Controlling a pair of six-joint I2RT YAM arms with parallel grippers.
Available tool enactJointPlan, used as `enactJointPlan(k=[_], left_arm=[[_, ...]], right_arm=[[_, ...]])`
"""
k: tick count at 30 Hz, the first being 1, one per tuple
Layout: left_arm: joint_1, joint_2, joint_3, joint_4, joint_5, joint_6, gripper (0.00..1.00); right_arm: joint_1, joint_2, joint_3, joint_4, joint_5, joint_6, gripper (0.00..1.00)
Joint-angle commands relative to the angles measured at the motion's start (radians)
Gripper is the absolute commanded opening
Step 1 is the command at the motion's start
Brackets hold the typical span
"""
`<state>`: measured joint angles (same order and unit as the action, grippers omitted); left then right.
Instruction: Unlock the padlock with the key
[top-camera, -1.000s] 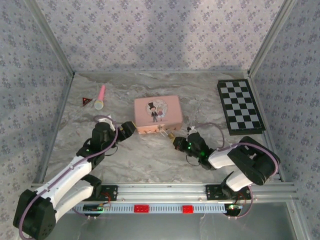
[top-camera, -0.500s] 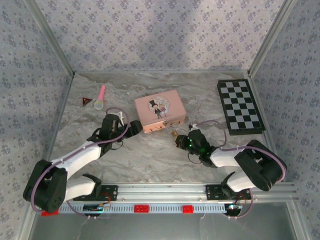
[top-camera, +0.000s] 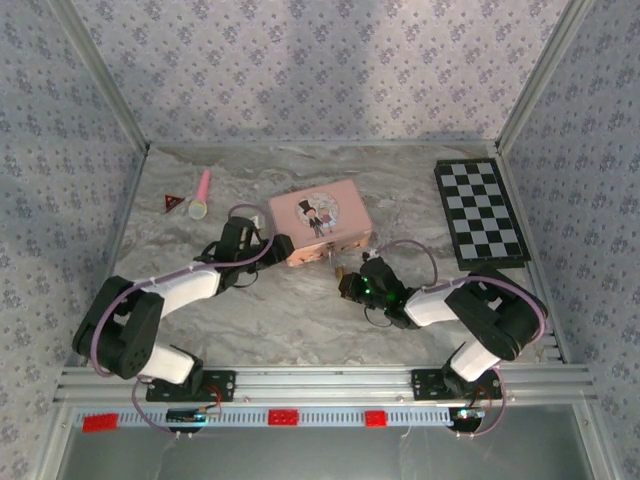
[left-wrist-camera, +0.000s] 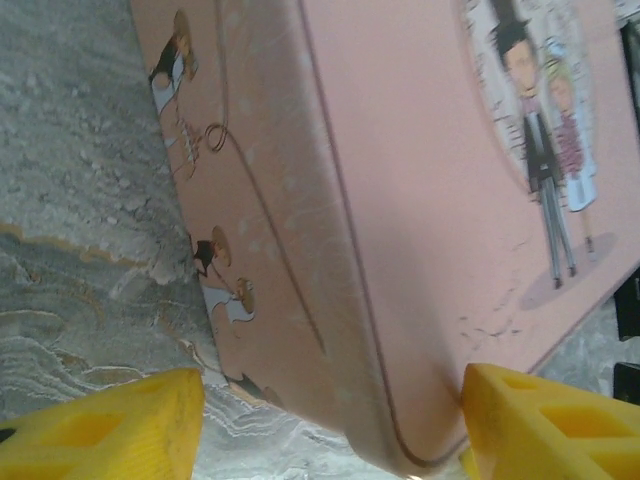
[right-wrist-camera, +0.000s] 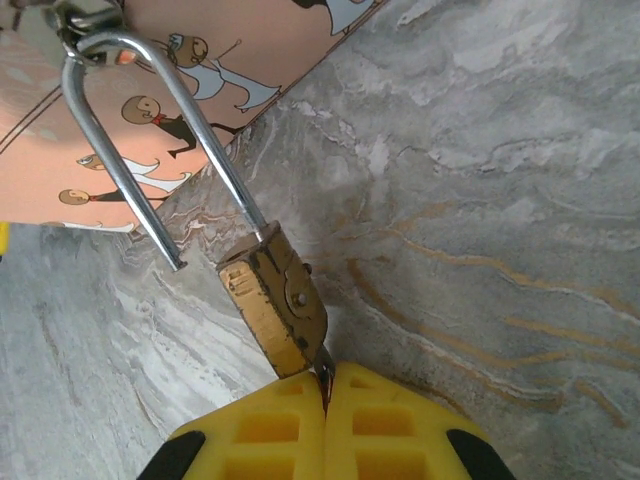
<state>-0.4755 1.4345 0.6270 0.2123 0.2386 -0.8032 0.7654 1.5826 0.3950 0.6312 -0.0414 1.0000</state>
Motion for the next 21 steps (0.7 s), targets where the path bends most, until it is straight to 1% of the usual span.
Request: enactJointPlan(k=[1, 4, 7, 10, 12, 16, 18, 21], left_arm=[[-0.008, 0.017, 0.048, 0.001, -0.025, -0.012, 0.65], [-0.010, 0.016, 0.046, 0.002, -0.029, -0.016, 0.65], [-0.011, 0.019, 0.046, 0.001, -0.033, -0.014, 0.65], [-0.010, 0.025, 0.052, -0.002, -0.033, -0.010, 0.65], [-0.011, 0.031, 0.058, -0.006, -0.033, -0.008, 0.65], [-0.011, 0.042, 0.069, -0.008, -0.029, -0.009, 0.66], [-0.011, 0.047, 0.073, -0.004, -0.026, -0.012, 0.66], [-0.011, 0.047, 0.078, 0.002, -0.020, -0.020, 0.66]], right_arm=[[-0.013, 0.043, -0.011, 0.050, -0.022, 0.047, 0.04], [-0.019, 0.041, -0.019, 0.060, -0.032, 0.041, 0.15], [-0.025, 0.015, -0.024, 0.049, -0.040, 0.000, 0.23], [-0.044, -0.047, -0.024, -0.010, -0.039, -0.046, 0.30], [-0.063, -0.110, -0.020, -0.081, -0.029, -0.087, 0.35], [-0.101, -0.213, 0.016, -0.230, -0.006, -0.186, 0.40], [-0.125, -0.232, 0.039, -0.253, -0.032, -0.234, 0.40], [-0.162, -0.207, 0.086, -0.257, -0.107, -0.269, 0.39]])
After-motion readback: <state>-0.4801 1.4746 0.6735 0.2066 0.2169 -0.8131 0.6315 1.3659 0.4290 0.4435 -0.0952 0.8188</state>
